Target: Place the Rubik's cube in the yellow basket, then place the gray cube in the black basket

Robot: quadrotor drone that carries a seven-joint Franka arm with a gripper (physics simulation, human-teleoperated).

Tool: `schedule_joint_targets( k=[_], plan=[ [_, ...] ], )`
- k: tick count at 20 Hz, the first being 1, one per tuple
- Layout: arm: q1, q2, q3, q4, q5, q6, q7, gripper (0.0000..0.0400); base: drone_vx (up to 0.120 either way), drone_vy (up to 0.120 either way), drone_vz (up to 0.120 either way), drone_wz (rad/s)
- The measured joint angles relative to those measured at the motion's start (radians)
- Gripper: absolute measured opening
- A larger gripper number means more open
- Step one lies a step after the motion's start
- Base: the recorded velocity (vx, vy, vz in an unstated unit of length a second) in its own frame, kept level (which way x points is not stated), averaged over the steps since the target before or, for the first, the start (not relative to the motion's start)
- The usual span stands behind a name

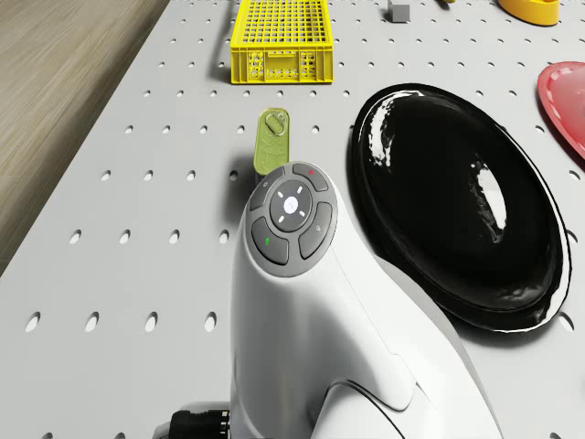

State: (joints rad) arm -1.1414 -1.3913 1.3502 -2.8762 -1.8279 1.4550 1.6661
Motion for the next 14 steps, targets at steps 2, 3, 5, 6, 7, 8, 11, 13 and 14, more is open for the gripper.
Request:
schedule_joint_targets(
  k=[2, 3, 5, 6, 7, 8, 11, 13, 14],
  plan=[
    [-0.001, -0.006, 0.001, 0.0, 0.002, 0.005, 0.001, 0.04, 0.12, 0.0, 0.0, 0.0],
    [-0.002, -0.008, 0.002, 0.0, 0.004, 0.008, 0.002, 0.04, 0.0, 0.0, 0.0, 0.0],
    [-0.003, -0.014, 0.003, 0.001, 0.006, 0.013, 0.003, 0.04, 0.0, 0.0, 0.0, 0.0],
    [-0.004, -0.016, 0.003, 0.001, 0.007, 0.015, 0.003, 0.04, 0.0, 0.0, 0.0, 0.0],
    [-0.005, -0.019, 0.004, 0.001, 0.008, 0.018, 0.004, 0.04, 0.0, 0.0, 0.0, 0.0],
    [-0.005, -0.021, 0.004, 0.001, 0.009, 0.02, 0.004, 0.04, 0.0, 0.0, 0.0, 0.0],
    [-0.007, -0.03, -0.006, 0.003, 0.002, 0.032, 0.005, 0.04, 0.0, 0.0, 0.0, 0.0],
    [-0.008, -0.037, -0.025, 0.007, -0.015, 0.044, 0.004, 0.04, 0.0, 0.0, 0.0, 0.0],
    [-0.008, -0.04, -0.034, 0.008, -0.023, 0.05, 0.004, 0.04, 0.0, 0.0, 0.0, 0.0]
  ],
)
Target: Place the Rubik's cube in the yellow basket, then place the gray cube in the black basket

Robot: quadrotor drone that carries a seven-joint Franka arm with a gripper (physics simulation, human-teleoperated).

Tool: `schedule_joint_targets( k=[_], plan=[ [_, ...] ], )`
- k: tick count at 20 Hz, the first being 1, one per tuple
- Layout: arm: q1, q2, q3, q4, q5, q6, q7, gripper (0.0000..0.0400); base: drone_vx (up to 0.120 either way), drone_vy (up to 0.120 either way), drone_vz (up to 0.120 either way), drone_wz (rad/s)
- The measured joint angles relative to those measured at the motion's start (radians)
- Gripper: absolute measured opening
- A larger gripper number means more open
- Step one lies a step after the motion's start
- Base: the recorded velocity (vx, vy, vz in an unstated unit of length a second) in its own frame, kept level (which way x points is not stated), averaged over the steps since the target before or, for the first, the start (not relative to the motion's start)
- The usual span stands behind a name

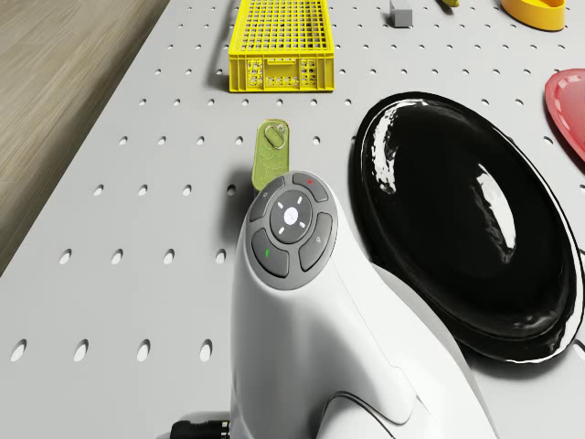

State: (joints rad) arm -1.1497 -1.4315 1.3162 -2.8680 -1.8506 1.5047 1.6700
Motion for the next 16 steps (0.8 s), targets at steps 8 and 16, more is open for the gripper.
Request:
schedule_joint_targets(
  k=[8, 16],
  plan=[
    [-0.006, -0.018, -0.052, 0.012, -0.045, 0.035, -0.001, 0.04, 0.0, 0.0, 0.0, 0.0],
    [-0.003, -0.03, -0.066, 0.017, -0.056, 0.051, -0.007, 0.04, 0.0, 0.0, 0.0, 0.0]
  ],
)
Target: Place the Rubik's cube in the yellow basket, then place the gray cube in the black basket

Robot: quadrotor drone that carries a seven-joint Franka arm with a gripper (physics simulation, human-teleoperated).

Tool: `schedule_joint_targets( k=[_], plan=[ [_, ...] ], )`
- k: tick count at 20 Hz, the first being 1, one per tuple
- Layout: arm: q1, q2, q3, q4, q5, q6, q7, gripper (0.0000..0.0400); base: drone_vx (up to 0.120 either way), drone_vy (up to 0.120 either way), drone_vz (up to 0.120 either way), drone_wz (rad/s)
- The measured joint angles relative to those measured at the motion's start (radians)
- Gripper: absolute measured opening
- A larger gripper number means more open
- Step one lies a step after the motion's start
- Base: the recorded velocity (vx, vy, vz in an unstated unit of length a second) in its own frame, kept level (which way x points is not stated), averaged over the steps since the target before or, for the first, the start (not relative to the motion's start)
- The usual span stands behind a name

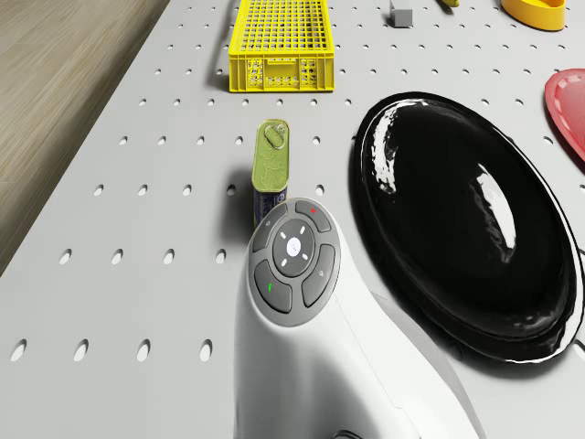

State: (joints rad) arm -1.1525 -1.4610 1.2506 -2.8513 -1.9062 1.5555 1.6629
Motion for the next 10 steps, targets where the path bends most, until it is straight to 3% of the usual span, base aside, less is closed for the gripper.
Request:
schedule_joint_targets(
  k=[4, 10],
  plan=[
    [0.0, -0.005, -0.012, 0.004, -0.01, 0.009, -0.002, 0.0394, 0.0, 0.0, 0.0, 0.0],
    [-0.001, -0.01, -0.019, 0.006, -0.016, 0.017, -0.003, 0.034, 0.0, 0.0, 0.0, 0.0]
  ],
)
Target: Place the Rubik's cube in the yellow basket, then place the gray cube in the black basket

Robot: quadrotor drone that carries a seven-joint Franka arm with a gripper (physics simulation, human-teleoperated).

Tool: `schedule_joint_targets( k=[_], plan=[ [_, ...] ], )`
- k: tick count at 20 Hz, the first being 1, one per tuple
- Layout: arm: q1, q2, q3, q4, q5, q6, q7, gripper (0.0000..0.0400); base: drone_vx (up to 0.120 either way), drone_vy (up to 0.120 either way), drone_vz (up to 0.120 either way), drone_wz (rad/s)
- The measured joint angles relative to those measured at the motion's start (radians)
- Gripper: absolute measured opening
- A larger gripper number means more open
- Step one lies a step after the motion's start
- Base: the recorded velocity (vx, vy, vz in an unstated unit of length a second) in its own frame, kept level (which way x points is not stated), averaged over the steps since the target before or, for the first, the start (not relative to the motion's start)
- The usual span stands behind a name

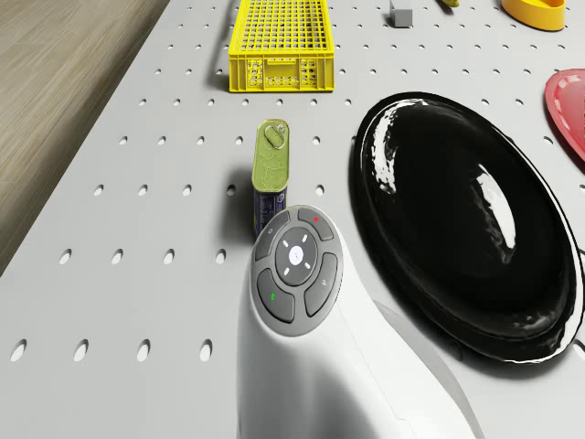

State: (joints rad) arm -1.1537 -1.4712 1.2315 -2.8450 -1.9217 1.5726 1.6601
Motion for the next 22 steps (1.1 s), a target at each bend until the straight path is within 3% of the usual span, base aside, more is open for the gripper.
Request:
schedule_joint_targets(
  k=[11, 22],
  plan=[
    [0.001, -0.005, 0.033, -0.008, 0.033, -0.007, 0.003, 0.0326, 0.0, 0.0, 0.0, 0.0],
    [0.004, -0.013, 0.135, -0.027, 0.134, -0.031, 0.011, 0.0325, 0.0, 0.0, 0.12, 0.0]
  ],
)
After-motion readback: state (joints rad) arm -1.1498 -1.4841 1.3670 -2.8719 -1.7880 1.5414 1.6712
